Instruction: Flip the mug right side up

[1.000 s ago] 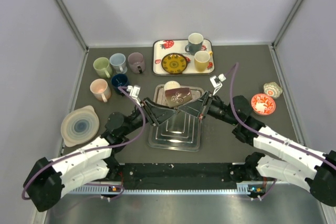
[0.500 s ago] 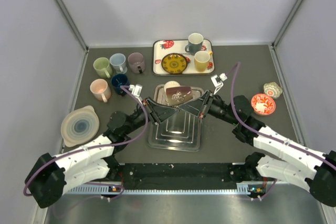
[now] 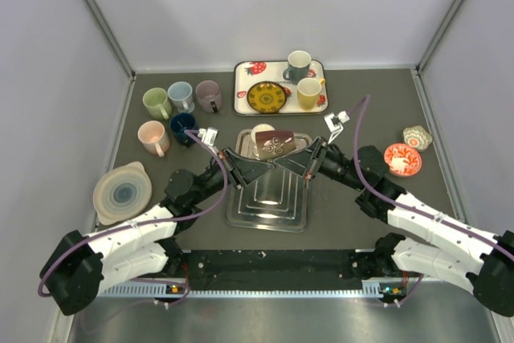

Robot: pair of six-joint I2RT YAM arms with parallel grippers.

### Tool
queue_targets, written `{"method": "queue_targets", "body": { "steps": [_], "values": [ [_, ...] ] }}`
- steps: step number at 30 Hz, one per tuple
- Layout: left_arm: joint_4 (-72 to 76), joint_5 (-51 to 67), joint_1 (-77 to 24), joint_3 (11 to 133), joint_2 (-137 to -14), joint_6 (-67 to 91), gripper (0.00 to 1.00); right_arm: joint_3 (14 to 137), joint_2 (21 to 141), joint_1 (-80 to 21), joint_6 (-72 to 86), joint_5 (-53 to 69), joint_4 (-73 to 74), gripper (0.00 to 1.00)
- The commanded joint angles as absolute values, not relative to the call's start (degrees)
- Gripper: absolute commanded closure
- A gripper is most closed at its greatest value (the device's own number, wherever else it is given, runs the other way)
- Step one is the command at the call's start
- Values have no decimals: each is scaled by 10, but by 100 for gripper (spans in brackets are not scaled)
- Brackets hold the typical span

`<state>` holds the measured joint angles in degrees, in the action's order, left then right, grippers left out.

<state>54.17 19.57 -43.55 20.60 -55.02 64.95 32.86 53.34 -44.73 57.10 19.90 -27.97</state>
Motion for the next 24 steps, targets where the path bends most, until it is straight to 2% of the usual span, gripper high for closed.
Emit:
{"method": "queue_targets", "body": {
  "steps": [1, 6, 7, 10, 13, 20, 24],
  "values": [
    [577, 181, -437, 232, -549, 638, 100, 332, 524, -450, 563, 221, -293, 100],
    [468, 173, -437, 253, -519, 600, 100, 341, 505, -450, 530, 205, -234, 98],
    [448, 171, -437, 256, -515, 584, 100, 346, 502, -451, 525, 204, -225, 89],
    [419, 163, -436, 253, -501, 568, 100, 357, 496, -450, 509, 204, -199, 73],
    [409, 156, -436, 247, -495, 562, 100, 363, 492, -450, 500, 203, -185, 67],
    [383, 137, -437, 241, -473, 548, 100, 376, 486, -450, 484, 203, -154, 62],
    [245, 97, -437, 268, -424, 469, 100, 397, 470, -451, 452, 194, -86, 60]
  ]
}}
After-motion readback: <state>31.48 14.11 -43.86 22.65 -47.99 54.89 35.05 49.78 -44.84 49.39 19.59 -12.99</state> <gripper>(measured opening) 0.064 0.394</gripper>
